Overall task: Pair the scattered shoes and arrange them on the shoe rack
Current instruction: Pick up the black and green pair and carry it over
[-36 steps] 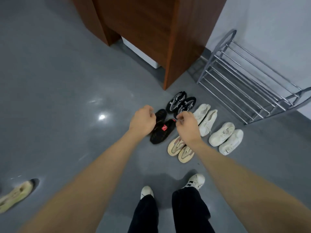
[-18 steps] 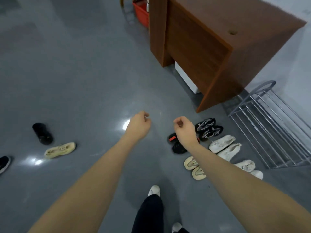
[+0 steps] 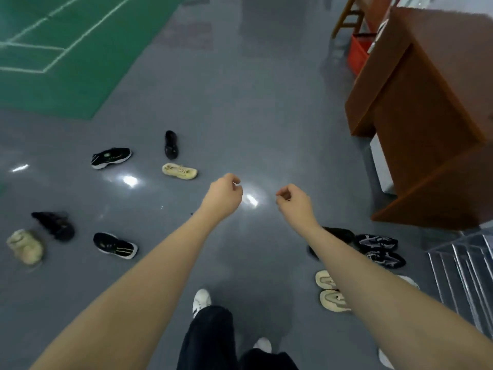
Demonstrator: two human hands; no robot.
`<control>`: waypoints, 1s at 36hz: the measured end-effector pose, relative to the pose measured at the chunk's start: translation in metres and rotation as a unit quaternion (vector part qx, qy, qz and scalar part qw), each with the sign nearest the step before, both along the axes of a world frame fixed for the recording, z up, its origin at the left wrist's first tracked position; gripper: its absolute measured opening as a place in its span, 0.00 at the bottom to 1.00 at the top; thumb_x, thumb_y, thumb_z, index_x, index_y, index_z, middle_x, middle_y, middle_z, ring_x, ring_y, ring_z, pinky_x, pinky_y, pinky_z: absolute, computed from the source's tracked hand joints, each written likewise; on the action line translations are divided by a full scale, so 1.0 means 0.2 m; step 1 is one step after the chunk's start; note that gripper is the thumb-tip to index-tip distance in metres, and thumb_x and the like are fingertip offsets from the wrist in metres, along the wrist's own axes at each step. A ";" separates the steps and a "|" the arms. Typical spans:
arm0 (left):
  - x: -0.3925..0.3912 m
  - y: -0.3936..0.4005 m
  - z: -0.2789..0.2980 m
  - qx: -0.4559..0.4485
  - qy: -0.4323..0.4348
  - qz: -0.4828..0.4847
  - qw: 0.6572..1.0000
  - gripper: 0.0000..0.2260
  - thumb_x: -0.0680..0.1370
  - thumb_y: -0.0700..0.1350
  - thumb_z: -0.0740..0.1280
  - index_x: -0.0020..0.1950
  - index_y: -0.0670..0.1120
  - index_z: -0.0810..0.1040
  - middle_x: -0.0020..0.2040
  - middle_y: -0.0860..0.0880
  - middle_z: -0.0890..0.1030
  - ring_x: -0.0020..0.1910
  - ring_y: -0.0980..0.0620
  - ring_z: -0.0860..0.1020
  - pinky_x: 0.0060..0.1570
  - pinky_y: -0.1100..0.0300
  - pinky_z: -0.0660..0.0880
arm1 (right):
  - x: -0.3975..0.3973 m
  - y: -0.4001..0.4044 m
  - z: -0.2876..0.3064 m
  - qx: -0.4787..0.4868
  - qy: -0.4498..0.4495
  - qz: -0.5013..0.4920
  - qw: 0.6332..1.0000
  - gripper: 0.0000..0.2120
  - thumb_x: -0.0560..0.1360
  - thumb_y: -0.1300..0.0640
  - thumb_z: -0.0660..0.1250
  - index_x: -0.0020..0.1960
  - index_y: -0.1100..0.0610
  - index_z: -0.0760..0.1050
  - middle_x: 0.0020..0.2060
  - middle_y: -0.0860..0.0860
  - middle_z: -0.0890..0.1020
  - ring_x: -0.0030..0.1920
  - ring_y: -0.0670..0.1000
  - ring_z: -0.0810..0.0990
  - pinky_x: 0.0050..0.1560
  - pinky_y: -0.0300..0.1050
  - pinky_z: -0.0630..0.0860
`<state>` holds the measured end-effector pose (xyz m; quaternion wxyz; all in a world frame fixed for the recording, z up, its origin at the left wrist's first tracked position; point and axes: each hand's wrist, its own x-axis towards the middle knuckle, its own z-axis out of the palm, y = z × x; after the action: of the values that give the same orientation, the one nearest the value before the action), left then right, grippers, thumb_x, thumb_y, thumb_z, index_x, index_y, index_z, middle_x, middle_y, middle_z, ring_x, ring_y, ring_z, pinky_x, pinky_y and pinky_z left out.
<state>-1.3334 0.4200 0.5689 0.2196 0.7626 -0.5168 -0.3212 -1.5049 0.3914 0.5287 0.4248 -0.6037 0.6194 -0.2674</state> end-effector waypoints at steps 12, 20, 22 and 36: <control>0.79 0.58 0.04 -0.007 0.010 0.152 0.988 0.13 0.79 0.45 0.58 0.62 0.44 0.73 0.54 0.47 0.78 0.52 0.47 0.76 0.50 0.55 0.75 | 0.89 0.24 0.05 0.022 0.039 0.168 0.985 0.11 0.72 0.63 0.62 0.36 0.48 0.70 0.36 0.48 0.78 0.43 0.58 0.81 0.47 0.54 0.79; 1.45 0.93 -0.02 -0.003 -0.013 0.227 0.974 0.12 0.79 0.44 0.58 0.61 0.44 0.74 0.53 0.48 0.79 0.51 0.47 0.76 0.48 0.60 0.70 | 1.63 0.52 0.06 0.024 0.035 0.246 0.968 0.10 0.73 0.63 0.61 0.38 0.49 0.71 0.37 0.47 0.77 0.44 0.56 0.79 0.50 0.56 0.77; 1.60 1.00 -0.02 -0.002 -0.015 0.231 0.973 0.12 0.79 0.44 0.58 0.61 0.44 0.73 0.53 0.47 0.79 0.49 0.48 0.76 0.48 0.59 0.72 | 1.78 0.58 0.05 0.028 0.030 0.250 0.967 0.09 0.73 0.63 0.61 0.39 0.50 0.71 0.36 0.47 0.77 0.42 0.55 0.78 0.49 0.56 0.77; 2.41 1.26 -0.09 0.018 -0.021 0.287 0.957 0.13 0.79 0.43 0.57 0.62 0.44 0.73 0.56 0.45 0.78 0.50 0.46 0.77 0.50 0.54 0.75 | 2.65 0.75 -0.01 0.013 0.052 0.320 0.946 0.07 0.74 0.64 0.60 0.42 0.53 0.71 0.38 0.50 0.77 0.43 0.56 0.78 0.47 0.51 0.75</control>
<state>-0.8507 0.6729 0.5517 0.2780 0.8892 -0.2746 -0.2380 -0.9759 0.5409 0.5269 0.4634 -0.7775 0.4181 -0.0772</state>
